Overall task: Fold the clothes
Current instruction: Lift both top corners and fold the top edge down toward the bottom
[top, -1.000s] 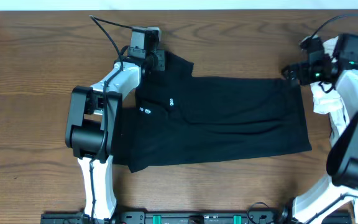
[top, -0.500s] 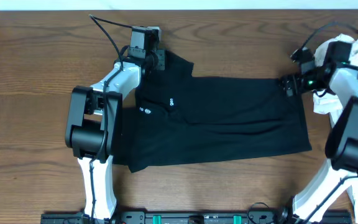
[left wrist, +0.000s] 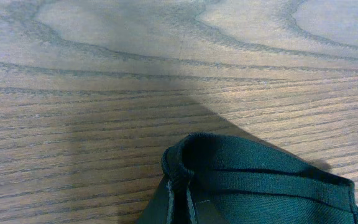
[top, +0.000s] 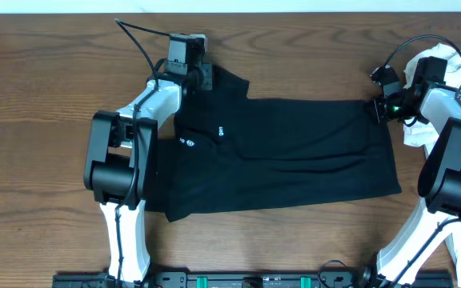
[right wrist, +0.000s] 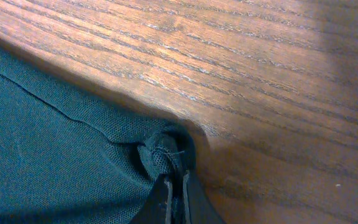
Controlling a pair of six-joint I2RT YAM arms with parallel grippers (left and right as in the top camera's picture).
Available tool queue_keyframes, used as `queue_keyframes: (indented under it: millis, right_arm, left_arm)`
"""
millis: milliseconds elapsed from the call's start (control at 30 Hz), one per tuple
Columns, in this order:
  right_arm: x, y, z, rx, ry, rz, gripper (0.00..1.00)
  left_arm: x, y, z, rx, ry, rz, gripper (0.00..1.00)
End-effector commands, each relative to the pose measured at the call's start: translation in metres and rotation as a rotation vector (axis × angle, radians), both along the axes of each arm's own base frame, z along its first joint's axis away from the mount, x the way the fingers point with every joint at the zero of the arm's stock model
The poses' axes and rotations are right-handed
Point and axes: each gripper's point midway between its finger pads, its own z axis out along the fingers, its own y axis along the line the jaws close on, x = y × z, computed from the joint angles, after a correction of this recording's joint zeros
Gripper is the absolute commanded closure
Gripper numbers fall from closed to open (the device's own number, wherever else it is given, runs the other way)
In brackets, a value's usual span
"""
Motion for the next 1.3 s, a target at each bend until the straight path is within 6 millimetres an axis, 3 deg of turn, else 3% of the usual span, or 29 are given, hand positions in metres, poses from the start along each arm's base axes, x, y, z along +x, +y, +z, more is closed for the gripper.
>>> queue_keyframes:
  millis: [0, 200, 400, 800, 933, 1067, 1267]
  right_arm:
    - [0.002, 0.007, -0.004, 0.019, 0.014, -0.009, 0.99]
    - [0.013, 0.013, 0.017, 0.072, -0.009, -0.009, 0.99]
    - [0.012, 0.016, 0.051, 0.095, 0.002, -0.004, 0.99]
    - [-0.017, 0.024, 0.118, 0.114, 0.035, -0.036, 0.99]
    - [-0.031, 0.028, 0.126, 0.119, 0.070, -0.039, 0.99]
    - [-0.045, 0.031, 0.121, 0.131, 0.136, -0.042, 0.99]
    - [-0.063, 0.037, 0.117, 0.137, 0.217, -0.041, 0.99]
  left_arm:
    - [0.005, 0.006, 0.037, 0.003, -0.069, 0.012, 0.94]
    - [-0.002, 0.014, 0.068, 0.001, -0.082, 0.022, 0.94]
    - [-0.021, 0.024, 0.084, 0.011, -0.034, 0.035, 0.94]
    - [-0.090, 0.037, 0.099, 0.066, 0.171, 0.015, 0.94]
    - [-0.111, 0.041, 0.110, 0.074, 0.215, 0.014, 0.94]
    - [-0.135, 0.045, 0.121, 0.082, 0.264, 0.014, 0.94]
    - [-0.173, 0.052, 0.119, 0.100, 0.395, 0.022, 0.94]
